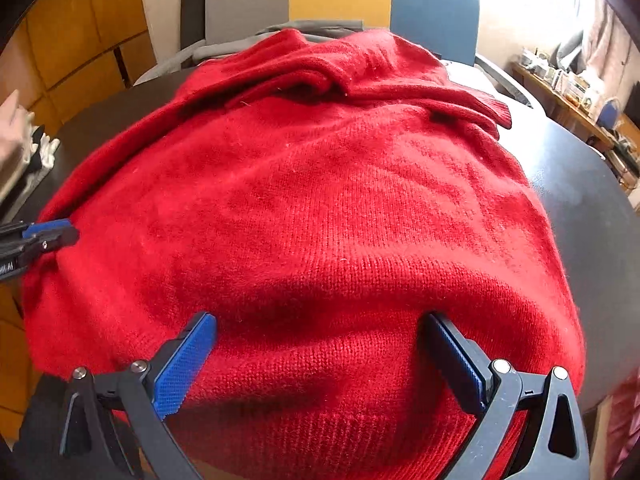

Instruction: Fold clothes

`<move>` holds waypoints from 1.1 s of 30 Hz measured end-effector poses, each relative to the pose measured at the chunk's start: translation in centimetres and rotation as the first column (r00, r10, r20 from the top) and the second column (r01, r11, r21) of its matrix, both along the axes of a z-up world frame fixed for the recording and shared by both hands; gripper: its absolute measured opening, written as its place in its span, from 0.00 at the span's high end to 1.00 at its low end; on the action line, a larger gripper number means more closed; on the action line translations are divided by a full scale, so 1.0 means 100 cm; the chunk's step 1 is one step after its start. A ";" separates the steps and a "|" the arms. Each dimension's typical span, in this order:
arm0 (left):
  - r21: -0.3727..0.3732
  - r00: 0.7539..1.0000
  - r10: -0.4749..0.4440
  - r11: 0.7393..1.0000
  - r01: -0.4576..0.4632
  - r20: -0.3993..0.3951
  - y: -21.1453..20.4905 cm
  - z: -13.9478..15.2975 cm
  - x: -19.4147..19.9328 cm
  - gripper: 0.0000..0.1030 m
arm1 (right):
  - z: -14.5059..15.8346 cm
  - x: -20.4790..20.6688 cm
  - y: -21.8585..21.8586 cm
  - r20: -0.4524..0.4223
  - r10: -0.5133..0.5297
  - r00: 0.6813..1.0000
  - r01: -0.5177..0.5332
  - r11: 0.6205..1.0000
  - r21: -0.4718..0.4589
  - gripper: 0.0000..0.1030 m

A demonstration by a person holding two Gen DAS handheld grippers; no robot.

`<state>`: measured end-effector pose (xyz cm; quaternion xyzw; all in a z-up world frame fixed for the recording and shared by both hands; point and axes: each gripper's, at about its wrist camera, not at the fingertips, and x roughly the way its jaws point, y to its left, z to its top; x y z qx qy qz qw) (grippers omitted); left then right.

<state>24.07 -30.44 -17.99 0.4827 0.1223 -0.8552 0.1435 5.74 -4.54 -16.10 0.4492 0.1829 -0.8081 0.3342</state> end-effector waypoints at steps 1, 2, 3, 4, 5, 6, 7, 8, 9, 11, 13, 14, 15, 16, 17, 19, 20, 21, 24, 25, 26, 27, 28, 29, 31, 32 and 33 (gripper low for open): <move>-0.005 1.000 0.000 1.000 0.000 0.004 0.001 -0.001 0.001 0.77 | 0.003 0.002 0.001 0.024 0.012 1.000 -0.012 1.000 -0.005 0.00; 0.006 1.000 0.014 1.000 -0.014 -0.002 0.001 -0.001 0.006 0.77 | 0.007 0.003 0.005 0.049 0.022 0.999 -0.021 0.999 -0.025 0.00; 0.036 0.999 0.036 0.999 -0.036 -0.011 -0.003 -0.002 0.012 0.77 | 0.011 0.005 0.008 0.075 0.033 0.997 -0.029 0.999 -0.046 0.00; 0.062 0.998 0.063 0.996 -0.061 -0.015 -0.010 -0.002 0.016 0.77 | 0.015 0.006 0.012 0.099 0.044 0.994 -0.037 0.997 -0.066 0.00; 0.074 0.996 0.089 0.993 -0.088 -0.015 -0.016 -0.001 0.019 0.78 | 0.018 0.007 0.015 0.117 0.050 0.992 -0.041 0.996 -0.081 0.00; 0.076 0.994 0.108 0.991 -0.107 -0.013 -0.023 0.000 0.021 0.79 | 0.017 0.004 0.018 0.110 0.037 0.993 -0.028 0.997 -0.075 0.00; 0.067 0.993 0.118 0.991 -0.118 -0.008 -0.028 0.000 0.022 0.79 | 0.015 0.001 0.020 0.103 0.023 0.994 -0.016 0.997 -0.069 0.00; 0.059 0.992 0.128 0.990 -0.127 -0.002 -0.031 0.000 0.022 0.79 | 0.013 -0.002 0.023 0.096 0.009 0.995 -0.003 0.998 -0.063 0.00; 0.050 0.991 0.137 0.989 -0.137 0.004 -0.035 0.001 0.023 0.79 | 0.011 -0.004 0.025 0.089 -0.005 0.996 0.010 0.998 -0.057 0.00; 0.099 0.986 0.169 0.981 -0.168 0.000 -0.043 0.006 0.024 0.79 | 0.008 -0.010 0.031 0.074 -0.032 0.997 0.035 0.998 -0.045 0.00; 0.125 0.983 0.178 0.977 -0.171 -0.048 -0.045 0.022 0.022 0.77 | 0.004 -0.016 0.036 0.059 -0.059 0.997 0.061 0.998 -0.034 0.00; 0.092 0.984 0.159 0.984 -0.152 -0.077 -0.041 0.033 0.017 0.75 | 0.003 -0.018 0.038 0.051 -0.072 0.996 0.074 0.997 -0.028 0.00; 0.027 0.987 0.120 0.993 -0.118 -0.104 -0.034 0.046 0.008 0.74 | 0.001 -0.021 0.041 0.043 -0.086 0.995 0.087 0.996 -0.023 0.00; -0.029 0.989 0.071 0.997 -0.075 -0.129 -0.027 0.058 -0.003 0.73 | -0.001 -0.022 0.043 0.032 -0.096 0.995 0.096 0.995 -0.019 0.00; -0.067 0.988 0.007 0.998 -0.018 -0.152 -0.017 0.068 -0.017 0.71 | -0.002 -0.018 0.042 0.011 -0.094 0.996 0.094 0.995 -0.024 0.00; -0.122 0.975 -0.128 0.987 0.107 -0.183 0.004 0.086 -0.051 0.68 | -0.003 -0.018 0.045 0.020 -0.099 0.995 0.100 0.994 -0.050 0.00; -0.146 0.964 -0.191 0.975 0.165 -0.186 0.016 0.093 -0.069 0.68 | -0.004 -0.017 0.047 0.014 -0.093 0.996 0.094 0.994 -0.058 0.00; -0.181 0.945 -0.261 0.957 0.227 -0.195 0.029 0.100 -0.087 0.66 | -0.005 -0.016 0.049 0.008 -0.088 0.996 0.088 0.994 -0.066 0.00; -0.265 0.867 -0.466 0.871 0.414 -0.177 0.068 0.113 -0.145 0.61 | -0.006 -0.013 0.055 -0.010 -0.072 0.997 0.071 0.993 -0.090 0.00; -0.268 0.839 -0.520 0.841 0.470 -0.161 0.080 0.114 -0.166 0.60 | -0.007 -0.011 0.057 -0.017 -0.066 0.998 0.064 0.993 -0.097 0.00; -0.257 0.814 -0.562 0.816 0.517 -0.148 0.090 0.115 -0.187 0.59 | -0.008 -0.010 0.059 -0.023 -0.061 0.998 0.058 0.993 -0.105 0.00; -0.246 0.787 -0.602 0.790 0.562 -0.136 0.101 0.116 -0.207 0.57 | -0.008 -0.009 0.061 -0.030 -0.058 0.998 0.054 0.992 -0.114 0.00; -0.237 0.767 -0.629 0.770 0.593 -0.127 0.109 0.116 -0.224 0.56 | -0.009 -0.006 0.062 -0.041 -0.062 0.997 0.056 0.990 -0.127 0.00; -0.238 0.757 -0.644 0.757 0.609 -0.112 0.116 0.114 -0.240 0.55 | -0.010 -0.004 0.063 -0.049 -0.064 0.997 0.057 0.989 -0.136 0.00; -0.247 0.745 -0.665 0.733 0.634 -0.059 0.129 0.103 -0.276 0.55 | -0.012 0.000 0.066 -0.071 -0.067 0.995 0.055 0.986 -0.159 0.00; -0.244 0.741 -0.671 0.723 0.646 -0.026 0.133 0.096 -0.290 0.55 | -0.014 0.002 0.067 -0.077 -0.065 0.995 0.051 0.984 -0.170 0.00; -0.241 0.737 -0.676 0.714 0.657 0.006 0.137 0.089 -0.304 0.55 | -0.014 0.004 0.068 -0.083 -0.062 0.995 0.046 0.982 -0.181 0.00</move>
